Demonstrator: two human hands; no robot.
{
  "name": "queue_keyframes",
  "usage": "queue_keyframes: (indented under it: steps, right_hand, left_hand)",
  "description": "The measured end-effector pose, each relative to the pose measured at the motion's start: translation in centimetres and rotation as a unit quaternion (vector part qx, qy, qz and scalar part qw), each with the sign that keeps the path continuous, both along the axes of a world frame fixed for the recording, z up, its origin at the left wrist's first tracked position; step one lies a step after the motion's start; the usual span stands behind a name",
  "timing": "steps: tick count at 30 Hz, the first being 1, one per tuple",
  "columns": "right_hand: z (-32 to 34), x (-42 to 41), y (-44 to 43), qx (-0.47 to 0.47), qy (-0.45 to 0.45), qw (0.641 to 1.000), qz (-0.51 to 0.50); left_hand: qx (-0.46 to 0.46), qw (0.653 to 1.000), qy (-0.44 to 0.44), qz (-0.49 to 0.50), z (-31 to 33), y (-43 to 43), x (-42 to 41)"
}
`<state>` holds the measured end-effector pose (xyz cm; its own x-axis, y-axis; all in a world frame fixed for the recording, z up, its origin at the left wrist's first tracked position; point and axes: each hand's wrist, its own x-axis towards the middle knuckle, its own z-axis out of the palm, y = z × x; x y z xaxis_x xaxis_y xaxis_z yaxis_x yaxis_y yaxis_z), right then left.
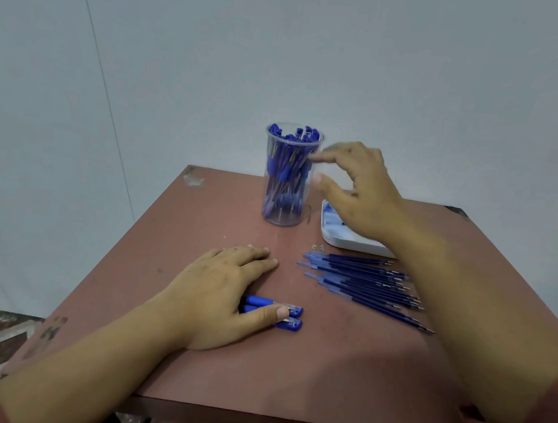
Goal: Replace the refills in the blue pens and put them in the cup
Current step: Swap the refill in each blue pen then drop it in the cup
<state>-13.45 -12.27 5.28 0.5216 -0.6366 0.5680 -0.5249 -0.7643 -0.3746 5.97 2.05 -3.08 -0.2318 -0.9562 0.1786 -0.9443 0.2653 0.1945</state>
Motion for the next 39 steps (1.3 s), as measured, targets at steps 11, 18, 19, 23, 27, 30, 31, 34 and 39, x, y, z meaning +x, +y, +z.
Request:
queue_keyframes:
  steps: [11, 18, 19, 23, 27, 30, 31, 34, 39]
  right_hand:
    - [-4.9, -3.0, 6.7, 0.124, 0.195, 0.964, 0.127]
    - [-5.5, -1.8, 6.9, 0.081, 0.212, 0.969, 0.093]
    - [-5.5, -1.9, 6.9, 0.089, 0.189, 0.975, 0.082]
    - [-5.1, -2.6, 6.5, 0.154, 0.053, 0.985, 0.048]
    - [-4.6, -3.4, 5.7, 0.143, -0.005, 0.989, 0.043]
    - [-4.8, -3.7, 5.1, 0.138, -0.035, 0.989, 0.032]
    - [-5.0, -3.6, 4.9, 0.138, -0.043, 0.989, 0.032]
    - [-5.5, -3.4, 4.5, 0.148, -0.060, 0.986, 0.042]
    - [-5.5, -2.8, 4.0, 0.153, -0.040, 0.987, 0.036]
  left_hand:
    - [-0.015, 1.000, 0.001, 0.005, -0.1, 0.1, -0.1]
    - [-0.014, 1.000, 0.006, 0.003, 0.2, 0.4, -0.3]
    - [-0.014, 1.000, 0.006, 0.000, 0.4, 0.4, -0.3]
    - [-0.035, 0.999, -0.004, -0.025, 1.1, -0.1, -0.3]
    - [-0.080, 0.995, 0.055, -0.031, 2.5, -1.6, -0.4]
    - [-0.095, 0.987, 0.127, -0.036, 3.3, -3.0, -1.0]
    - [-0.096, 0.985, 0.138, -0.042, 3.3, -3.5, -1.2]
    - [-0.112, 0.981, 0.146, -0.052, 2.8, -4.7, -1.5]
    - [-0.133, 0.973, 0.183, -0.055, 1.4, -5.4, -1.3]
